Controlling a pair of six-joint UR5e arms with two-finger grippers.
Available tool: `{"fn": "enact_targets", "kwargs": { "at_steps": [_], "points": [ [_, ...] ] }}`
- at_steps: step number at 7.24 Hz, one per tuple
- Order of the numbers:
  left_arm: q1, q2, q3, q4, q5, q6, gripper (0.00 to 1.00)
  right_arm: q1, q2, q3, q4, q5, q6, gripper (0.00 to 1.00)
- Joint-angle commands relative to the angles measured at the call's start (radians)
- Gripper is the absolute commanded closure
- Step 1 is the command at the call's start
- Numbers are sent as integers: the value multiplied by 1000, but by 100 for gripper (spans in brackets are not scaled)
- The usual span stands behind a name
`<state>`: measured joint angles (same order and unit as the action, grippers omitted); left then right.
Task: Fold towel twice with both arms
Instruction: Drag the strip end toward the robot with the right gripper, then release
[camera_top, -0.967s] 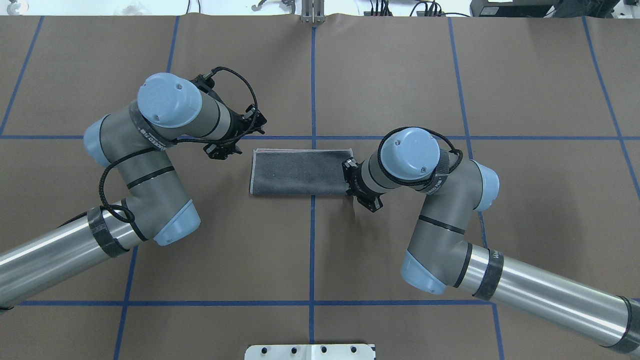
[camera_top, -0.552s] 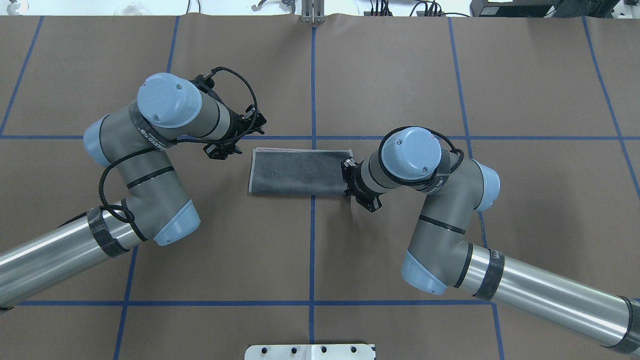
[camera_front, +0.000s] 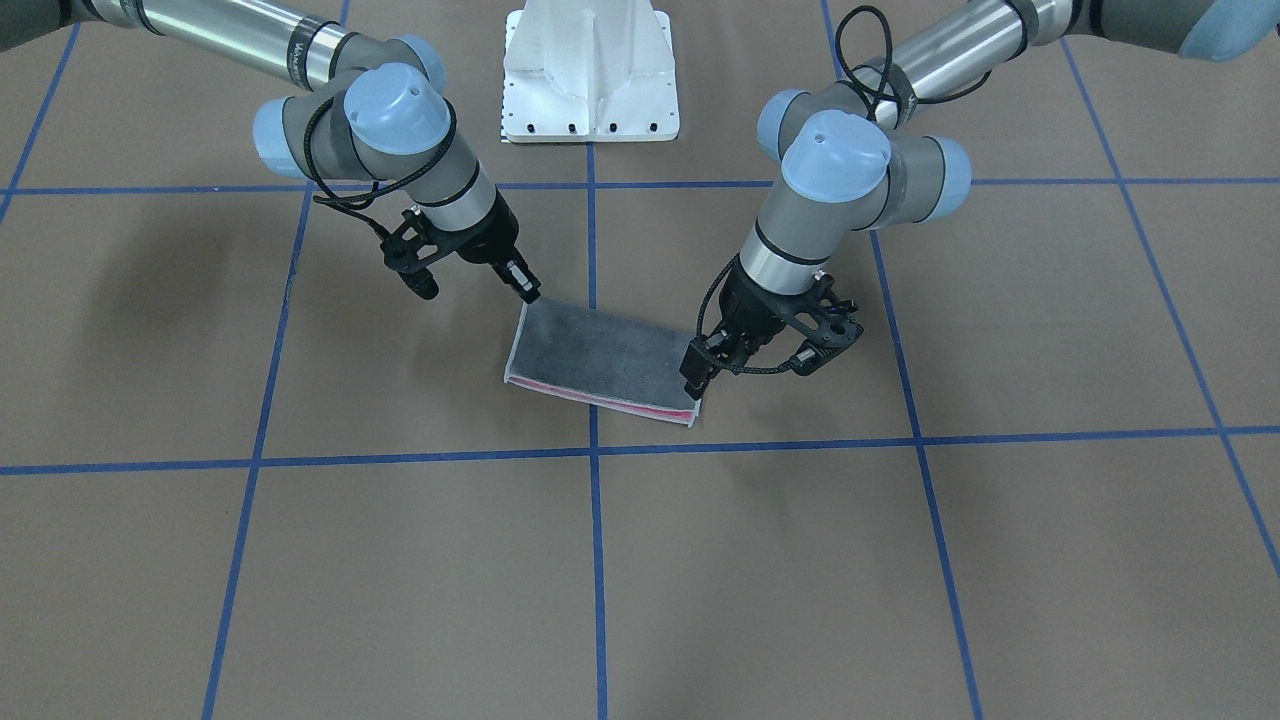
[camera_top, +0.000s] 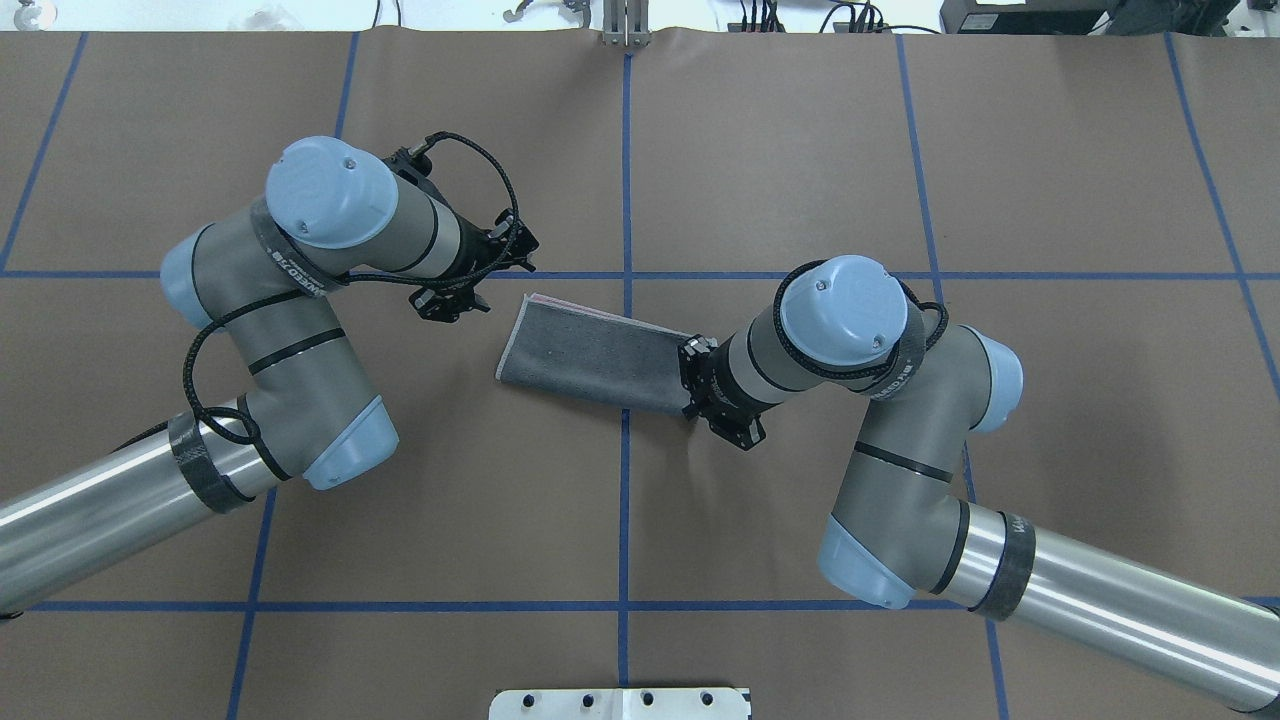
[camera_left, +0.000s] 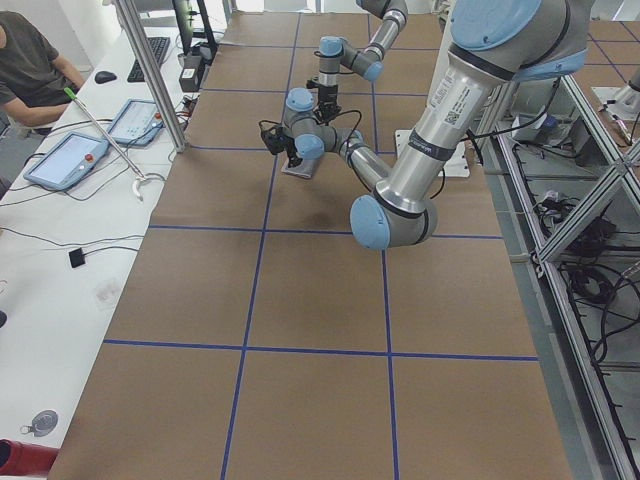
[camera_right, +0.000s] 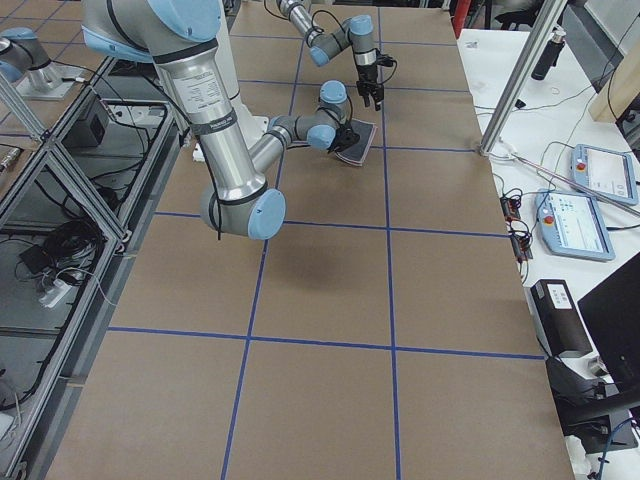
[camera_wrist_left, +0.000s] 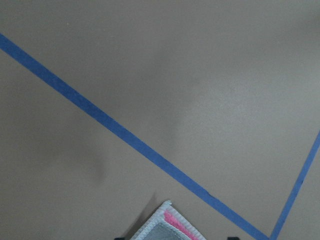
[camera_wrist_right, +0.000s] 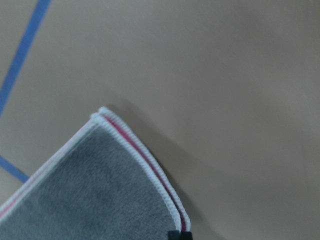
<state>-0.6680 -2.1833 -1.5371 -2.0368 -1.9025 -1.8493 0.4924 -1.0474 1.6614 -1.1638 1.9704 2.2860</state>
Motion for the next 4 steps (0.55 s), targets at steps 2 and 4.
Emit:
{"fn": "enact_targets", "kwargs": {
  "at_steps": [2,4],
  "points": [
    [-5,13,-60,10,-49,-13,26,-66,1,44,-4,39,73,100],
    [-5,52,-122,15,-50,-14,26,-109,30,40,-2,44,82,100]
  ]
}}
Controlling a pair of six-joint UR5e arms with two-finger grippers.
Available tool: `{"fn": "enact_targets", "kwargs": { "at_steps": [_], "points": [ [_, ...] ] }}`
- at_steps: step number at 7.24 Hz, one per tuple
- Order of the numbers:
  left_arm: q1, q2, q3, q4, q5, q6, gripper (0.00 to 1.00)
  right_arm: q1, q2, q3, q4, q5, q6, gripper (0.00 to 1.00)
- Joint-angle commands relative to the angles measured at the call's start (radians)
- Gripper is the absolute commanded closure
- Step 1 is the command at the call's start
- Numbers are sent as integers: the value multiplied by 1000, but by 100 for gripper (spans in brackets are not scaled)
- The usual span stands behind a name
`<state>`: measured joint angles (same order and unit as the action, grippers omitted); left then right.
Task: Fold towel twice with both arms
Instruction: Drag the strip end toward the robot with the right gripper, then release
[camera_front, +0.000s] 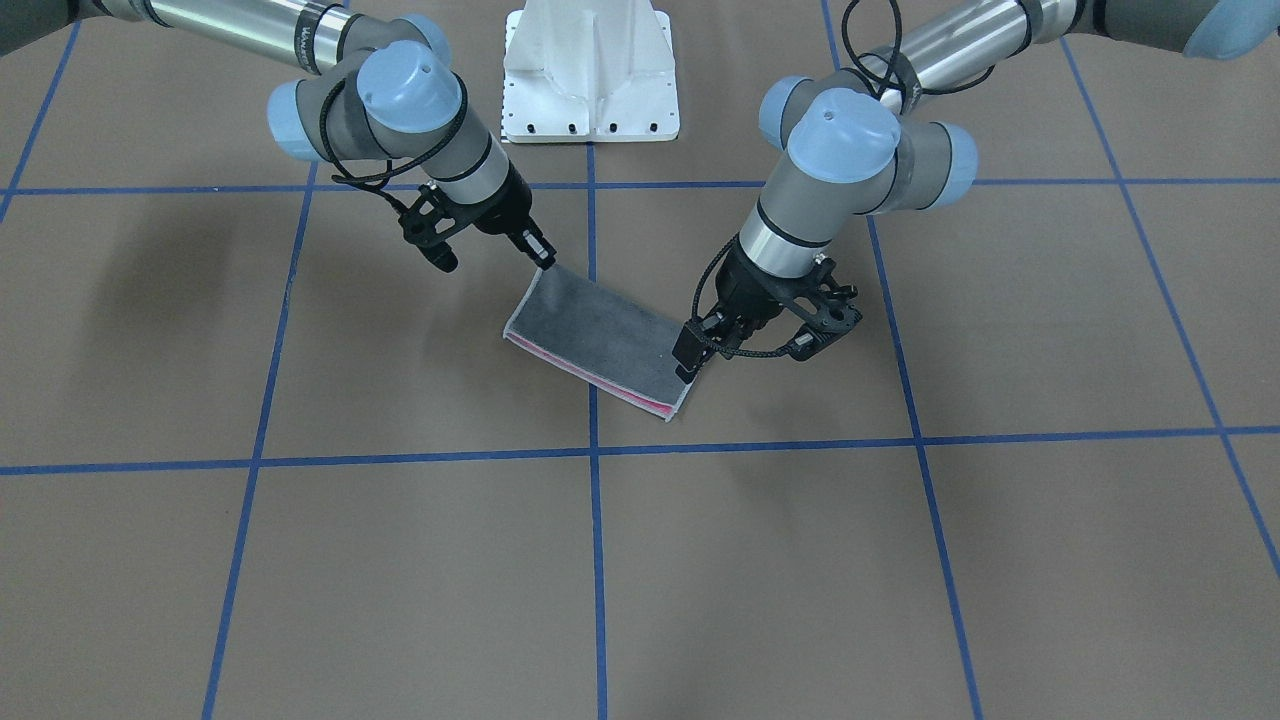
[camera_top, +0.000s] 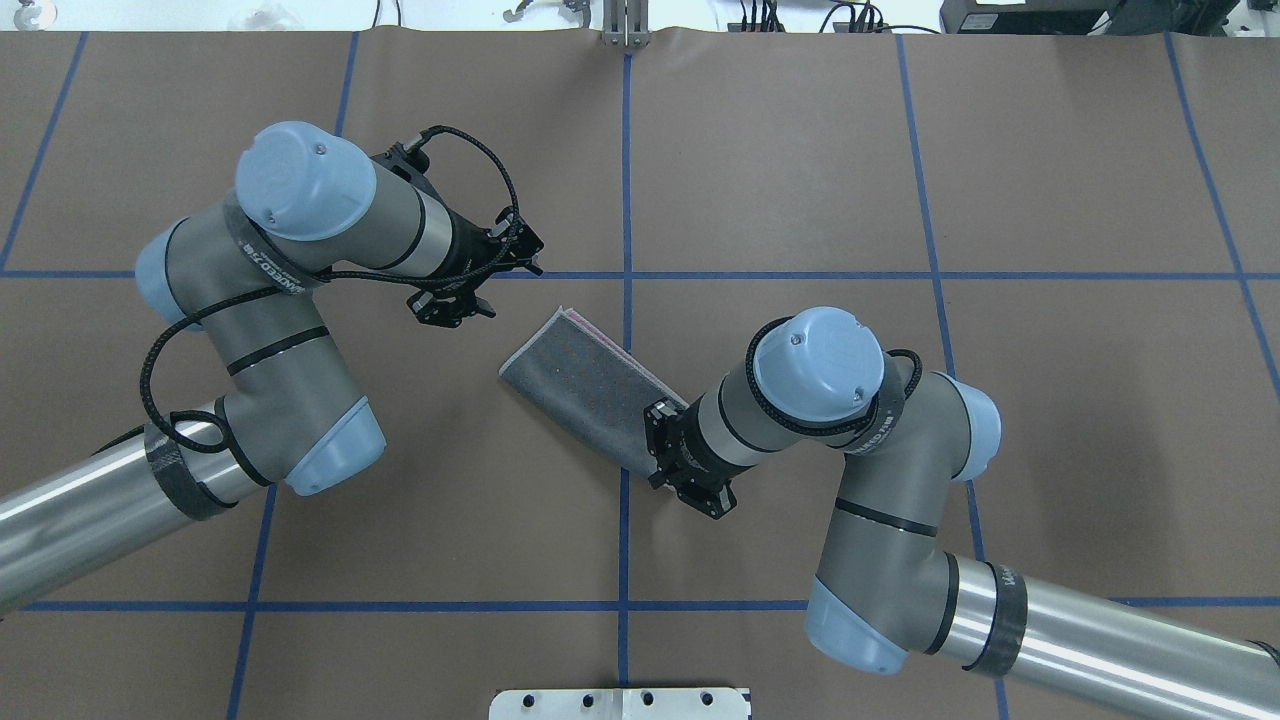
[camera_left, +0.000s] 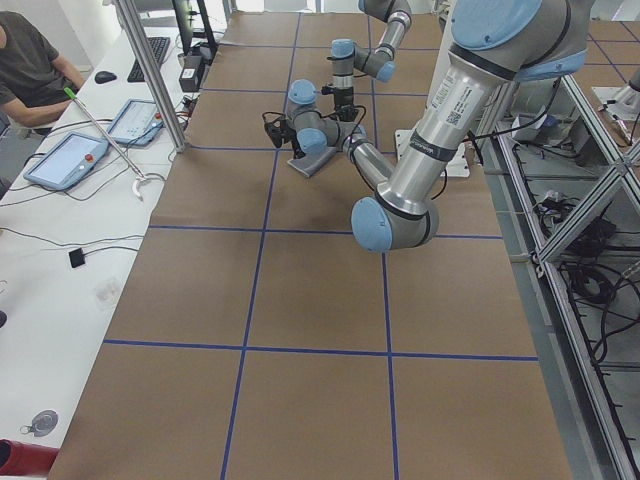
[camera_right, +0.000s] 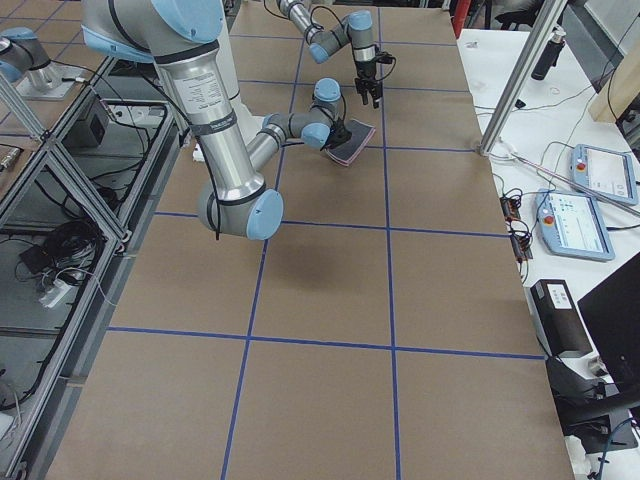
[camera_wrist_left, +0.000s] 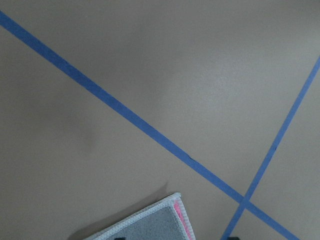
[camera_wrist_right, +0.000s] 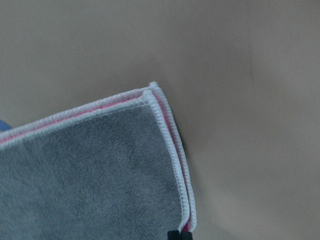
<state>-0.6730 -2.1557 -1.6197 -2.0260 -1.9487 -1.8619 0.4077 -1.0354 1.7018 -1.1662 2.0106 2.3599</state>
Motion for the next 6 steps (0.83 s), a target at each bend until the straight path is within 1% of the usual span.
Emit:
{"fn": "enact_targets", "kwargs": {
  "at_steps": [1,2,6],
  "points": [
    [1,37,-58,4,-4,-3,25,-42,43,-4,-1,3,28,100],
    [1,37,-58,4,-4,-3,25,-56,61,-7,-3,2,54,100],
    [0,45,-69,7,-21,-3,25,-79,93,-22,-3,-7,56,100]
  ]
}}
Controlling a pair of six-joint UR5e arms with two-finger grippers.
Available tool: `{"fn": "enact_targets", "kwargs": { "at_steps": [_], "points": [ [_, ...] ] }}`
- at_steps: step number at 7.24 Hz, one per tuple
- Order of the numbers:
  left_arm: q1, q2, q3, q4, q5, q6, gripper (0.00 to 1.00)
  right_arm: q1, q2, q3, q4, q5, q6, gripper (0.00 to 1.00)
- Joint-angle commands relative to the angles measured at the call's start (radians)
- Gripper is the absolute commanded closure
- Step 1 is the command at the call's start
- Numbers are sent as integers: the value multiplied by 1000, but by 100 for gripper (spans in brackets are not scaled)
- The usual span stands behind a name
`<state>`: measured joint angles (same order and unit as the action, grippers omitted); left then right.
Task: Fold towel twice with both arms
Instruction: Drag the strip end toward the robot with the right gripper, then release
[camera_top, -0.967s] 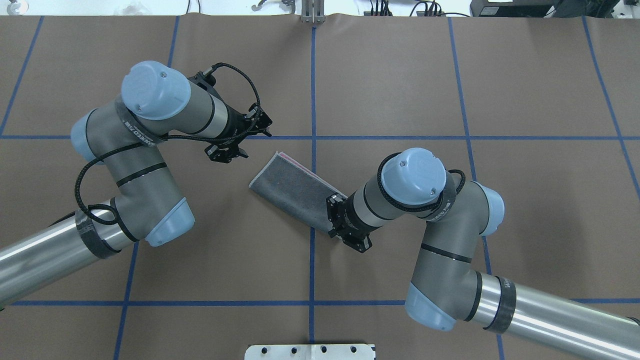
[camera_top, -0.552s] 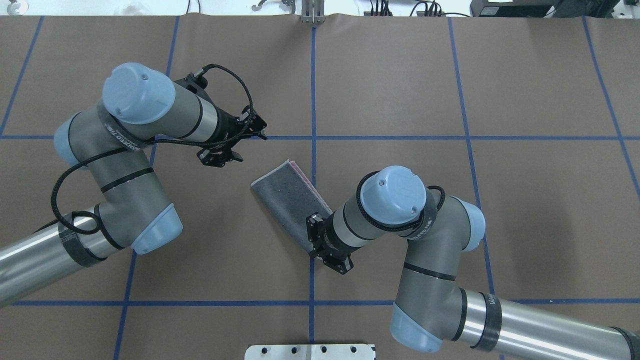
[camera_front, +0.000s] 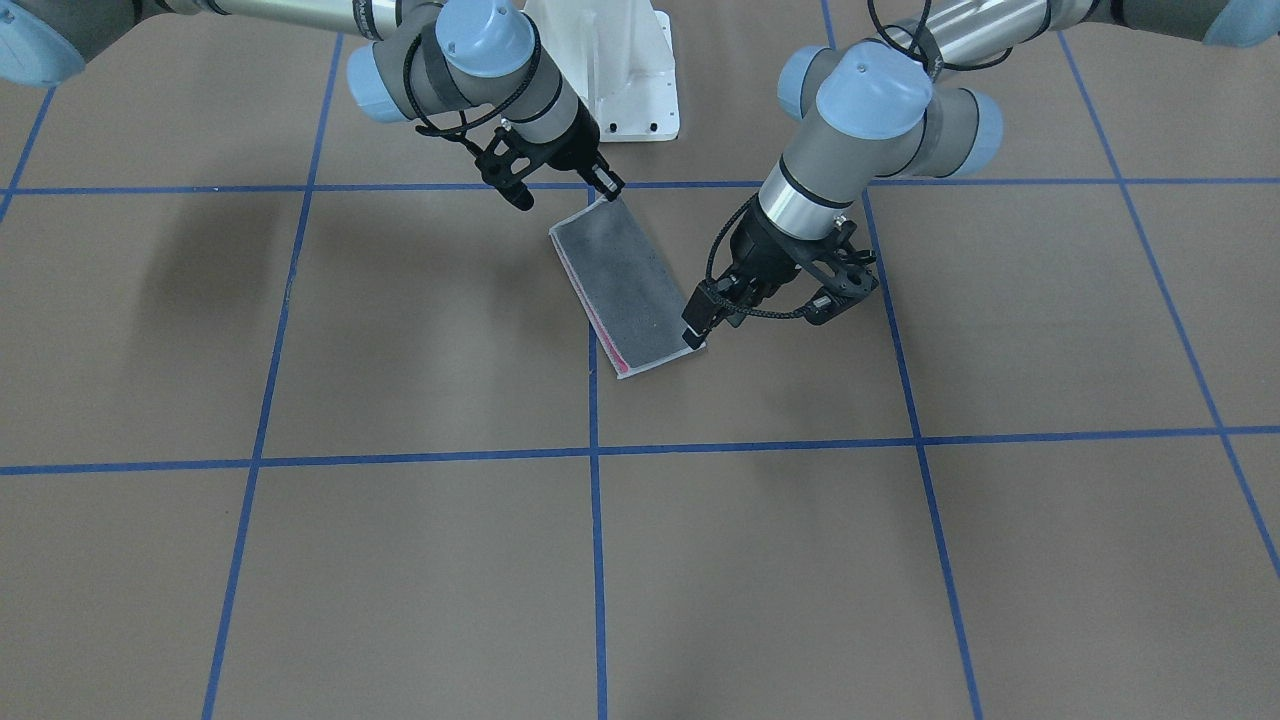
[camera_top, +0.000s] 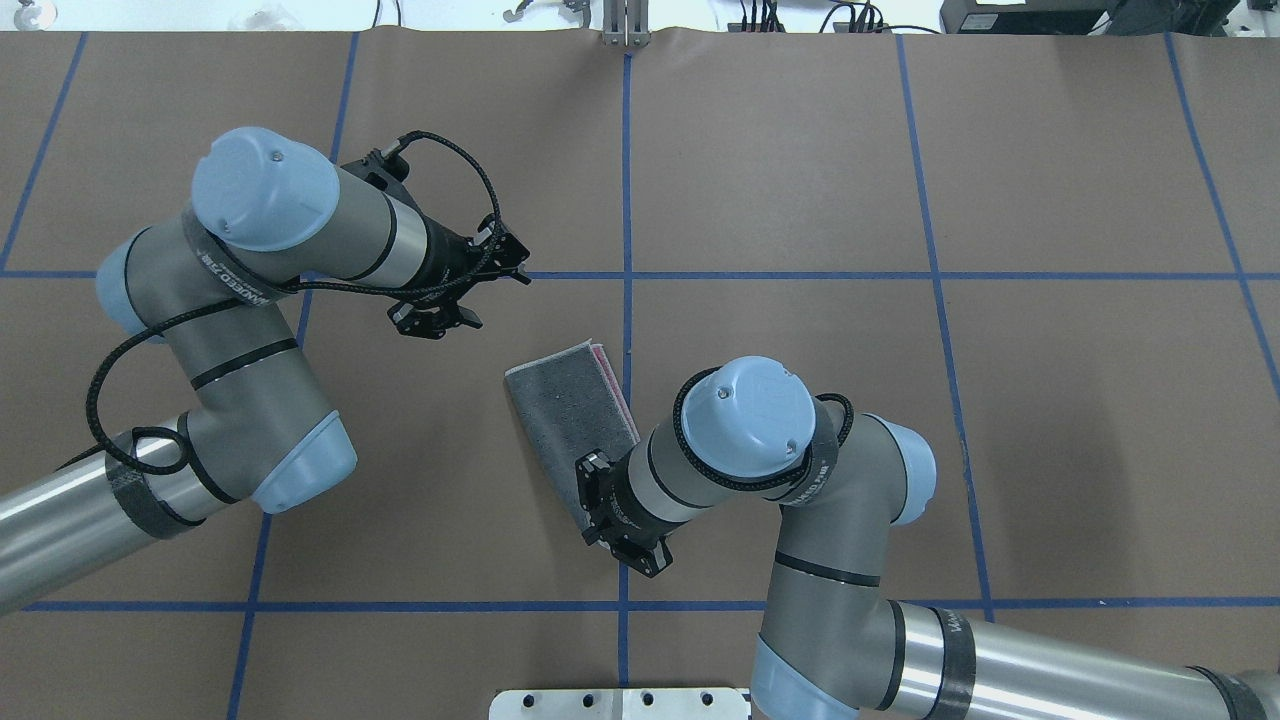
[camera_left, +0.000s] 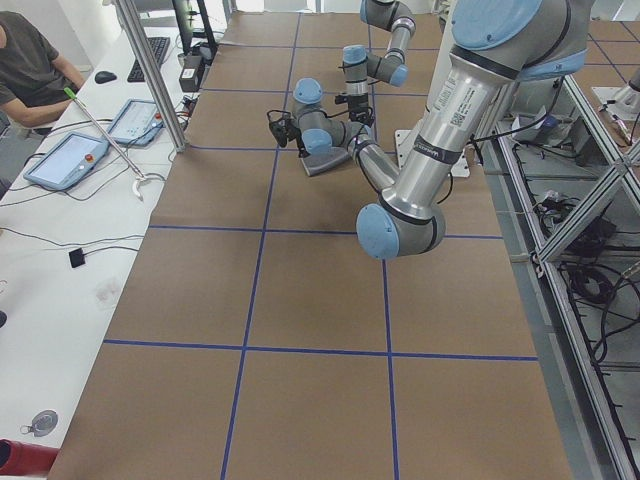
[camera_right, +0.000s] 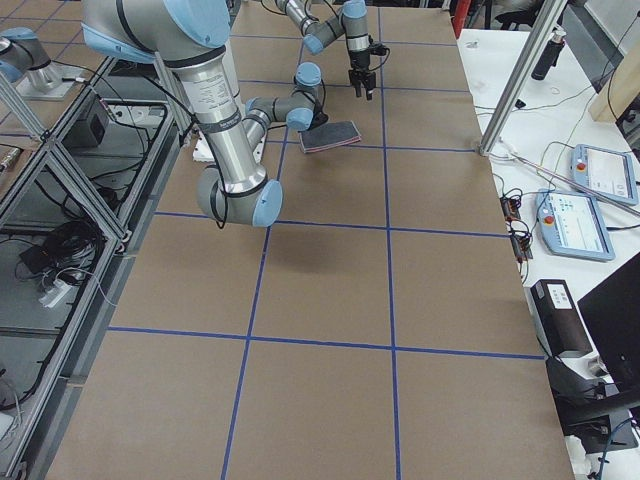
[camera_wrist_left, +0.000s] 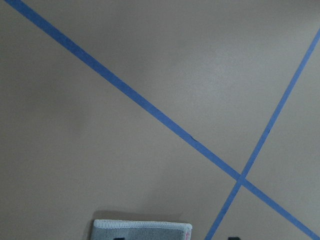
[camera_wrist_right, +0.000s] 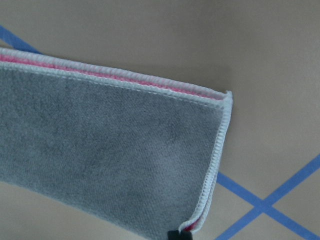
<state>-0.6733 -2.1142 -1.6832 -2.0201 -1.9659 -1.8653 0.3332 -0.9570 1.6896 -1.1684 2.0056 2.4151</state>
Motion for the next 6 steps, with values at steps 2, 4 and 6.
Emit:
{"fn": "enact_targets", "kwargs": {
  "at_steps": [2,4,6],
  "points": [
    [1,11,-13,0,-22,-9,25,25,0,-8,-1,8,-16,0],
    [30,124,-154,-6,-13,-134,25,149,-40,22,1,88,-28,0],
    [183,181,-243,-8,118,-323,29,280,-54,10,-4,143,-140,0]
  ]
}}
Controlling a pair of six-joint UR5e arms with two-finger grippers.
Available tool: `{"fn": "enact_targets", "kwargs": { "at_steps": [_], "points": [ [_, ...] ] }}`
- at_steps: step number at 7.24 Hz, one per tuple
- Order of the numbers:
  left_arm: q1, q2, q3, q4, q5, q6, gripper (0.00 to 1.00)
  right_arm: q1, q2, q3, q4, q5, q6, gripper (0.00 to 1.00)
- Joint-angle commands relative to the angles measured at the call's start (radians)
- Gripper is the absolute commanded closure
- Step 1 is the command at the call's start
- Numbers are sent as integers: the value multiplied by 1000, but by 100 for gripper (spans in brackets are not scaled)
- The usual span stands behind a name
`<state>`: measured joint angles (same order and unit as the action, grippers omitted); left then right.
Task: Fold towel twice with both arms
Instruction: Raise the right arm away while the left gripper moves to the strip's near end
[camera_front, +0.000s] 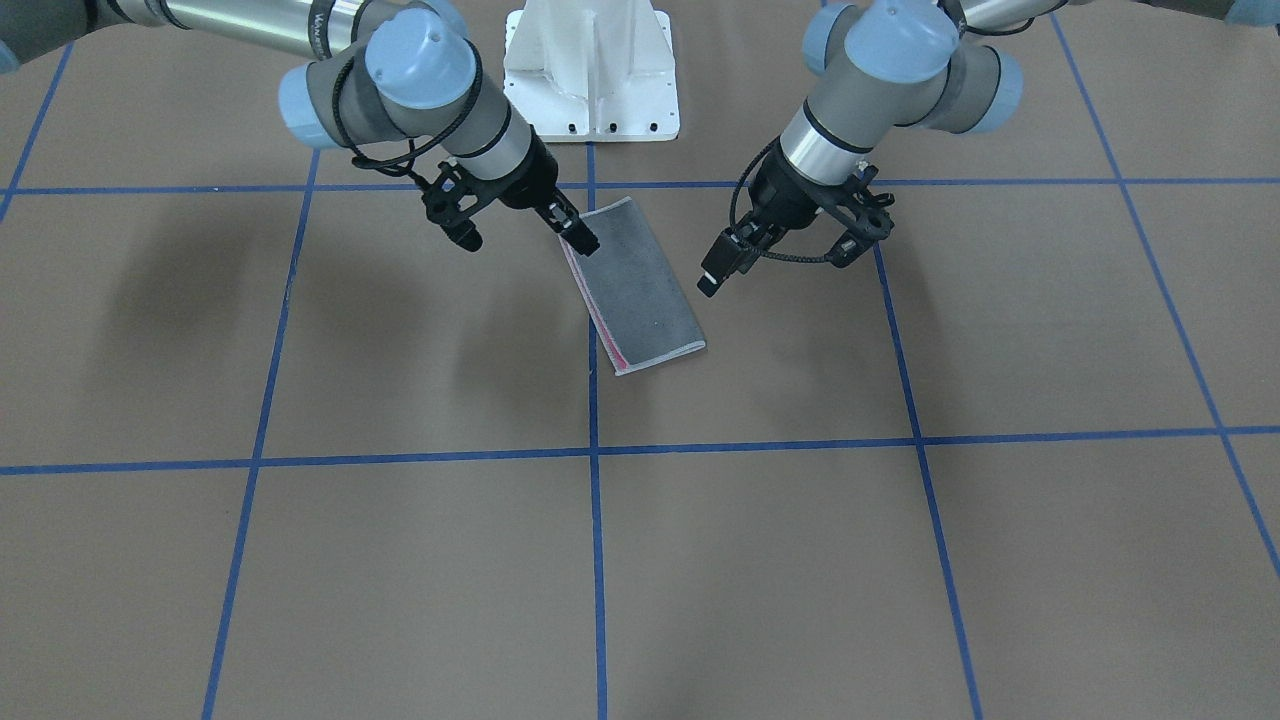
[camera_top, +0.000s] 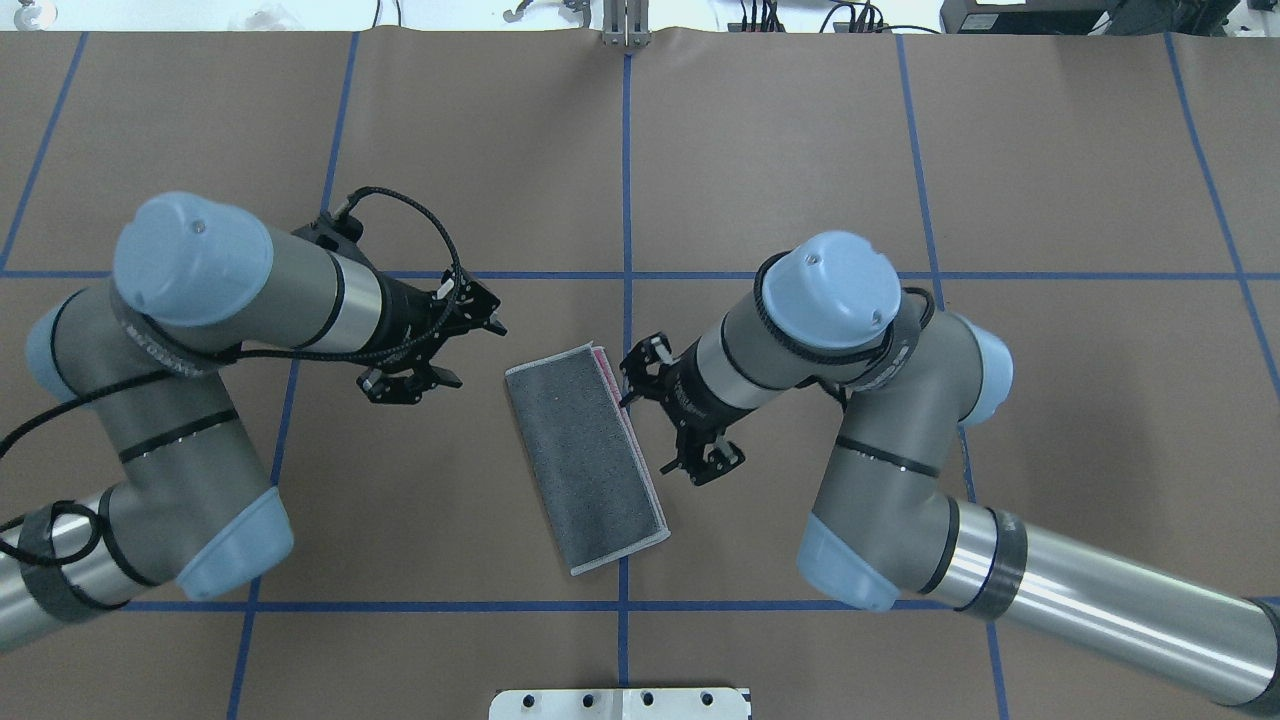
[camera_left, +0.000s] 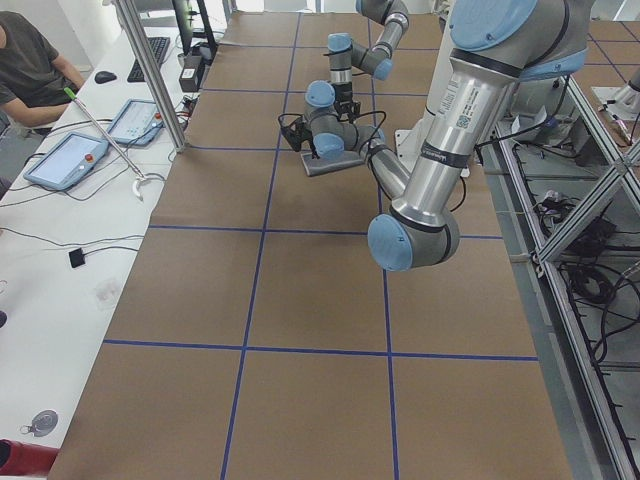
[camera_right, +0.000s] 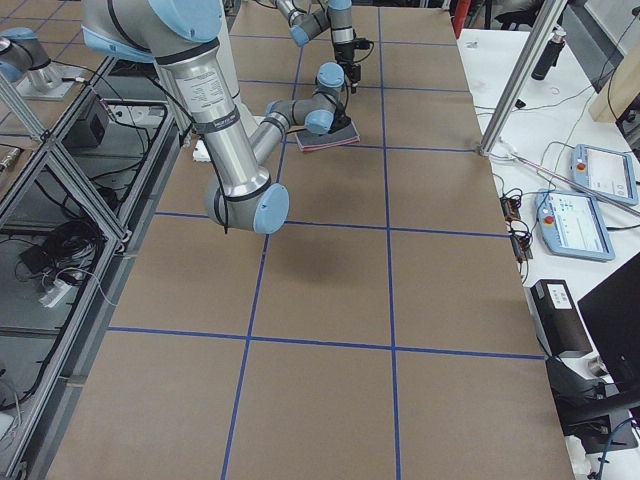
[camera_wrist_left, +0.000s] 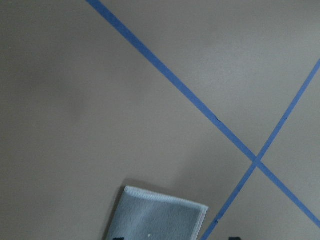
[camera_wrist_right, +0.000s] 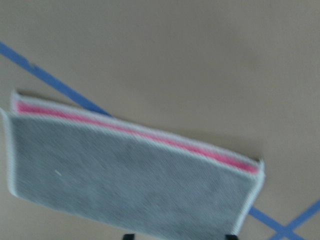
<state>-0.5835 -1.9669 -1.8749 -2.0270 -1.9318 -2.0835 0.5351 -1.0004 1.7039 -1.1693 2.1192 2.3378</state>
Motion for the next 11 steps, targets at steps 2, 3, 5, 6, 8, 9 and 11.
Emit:
{"fn": "enact_targets", "kwargs": {
  "at_steps": [2,3,5,6,8,9,11],
  "points": [
    [265,84,-73,-28,258,-168,35,143,-14,-59,-1,28,-159,0],
    [305,86,-66,-35,287,-173,35,166,-12,-67,-3,27,-225,0],
    [385,74,-56,-36,335,-173,37,177,-9,-93,-1,16,-241,0],
    [392,54,-38,-36,336,-173,37,178,-9,-93,-1,16,-250,0],
    [401,22,2,-36,336,-175,39,177,-7,-101,-1,16,-250,0],
    [406,10,14,-36,344,-175,40,177,-7,-101,-1,16,-250,0],
    [410,-4,39,-38,355,-175,42,177,-12,-102,-1,16,-250,0]
  ]
}}
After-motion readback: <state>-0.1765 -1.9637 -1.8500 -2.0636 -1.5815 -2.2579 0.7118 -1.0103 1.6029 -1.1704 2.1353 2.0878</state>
